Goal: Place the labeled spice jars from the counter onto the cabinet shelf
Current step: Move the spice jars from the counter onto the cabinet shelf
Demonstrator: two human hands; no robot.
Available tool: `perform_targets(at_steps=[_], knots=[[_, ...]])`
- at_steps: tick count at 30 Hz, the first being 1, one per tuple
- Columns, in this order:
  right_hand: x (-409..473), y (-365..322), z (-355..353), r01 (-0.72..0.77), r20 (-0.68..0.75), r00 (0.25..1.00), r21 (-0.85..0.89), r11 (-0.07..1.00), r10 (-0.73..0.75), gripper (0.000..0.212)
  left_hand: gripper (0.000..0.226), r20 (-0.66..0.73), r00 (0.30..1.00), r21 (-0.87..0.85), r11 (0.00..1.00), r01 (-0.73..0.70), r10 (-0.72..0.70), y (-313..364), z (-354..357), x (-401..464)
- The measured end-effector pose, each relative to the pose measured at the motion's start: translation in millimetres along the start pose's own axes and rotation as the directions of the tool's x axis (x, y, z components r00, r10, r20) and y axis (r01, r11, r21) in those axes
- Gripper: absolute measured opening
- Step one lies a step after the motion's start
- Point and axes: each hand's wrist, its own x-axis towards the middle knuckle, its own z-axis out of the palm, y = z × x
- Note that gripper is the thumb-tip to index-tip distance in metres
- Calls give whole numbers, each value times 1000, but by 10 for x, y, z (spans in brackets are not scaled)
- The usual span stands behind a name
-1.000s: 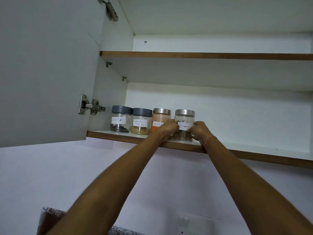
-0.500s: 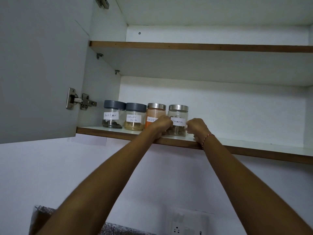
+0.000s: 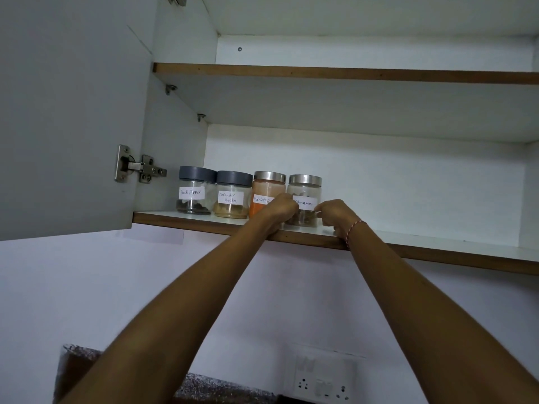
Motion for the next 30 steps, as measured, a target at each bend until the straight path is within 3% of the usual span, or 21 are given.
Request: perform_targets(at_steps=[6,9,11,14,19,21,23,25,30], knots=[[-47,26,-19,12,-45,999,19,1000,-12,32,33,-29,999,26,999,-22,22,6,16,-41],[-144,29,-19,61,-254,964,-59,996,-74,29,32,-195,974,231,970,-72,118,-32,98,-58],[-271,-20,19,126,-355,908,-272,954,-221,29,39,-300,916,457,883,-107,266,-43,190,-119],[-459,-45,146,249,-353,794,-554,794,-495,29,50,-363,810,664,738,-122,461,-68,293,-268],[-825,349,275,333,-399,633,-634,699,-663,42,56,-295,769,804,582,-122,568,-359,357,-629],[-1087,631,391,375,-436,551,-631,679,-711,45,57,-291,732,792,584,-177,616,-571,483,-867],[-1363,953,584,407,-453,518,-615,675,-725,50,58,-313,715,760,617,-207,626,-837,697,-1139],[-1647,1310,814,390,-439,556,-611,689,-705,53,59,-301,753,750,633,-192,585,-1167,966,-1422],[-2332,2213,1275,307,-285,786,-590,747,-549,59,60,-130,885,740,638,-213,447,-2026,1570,-2100]])
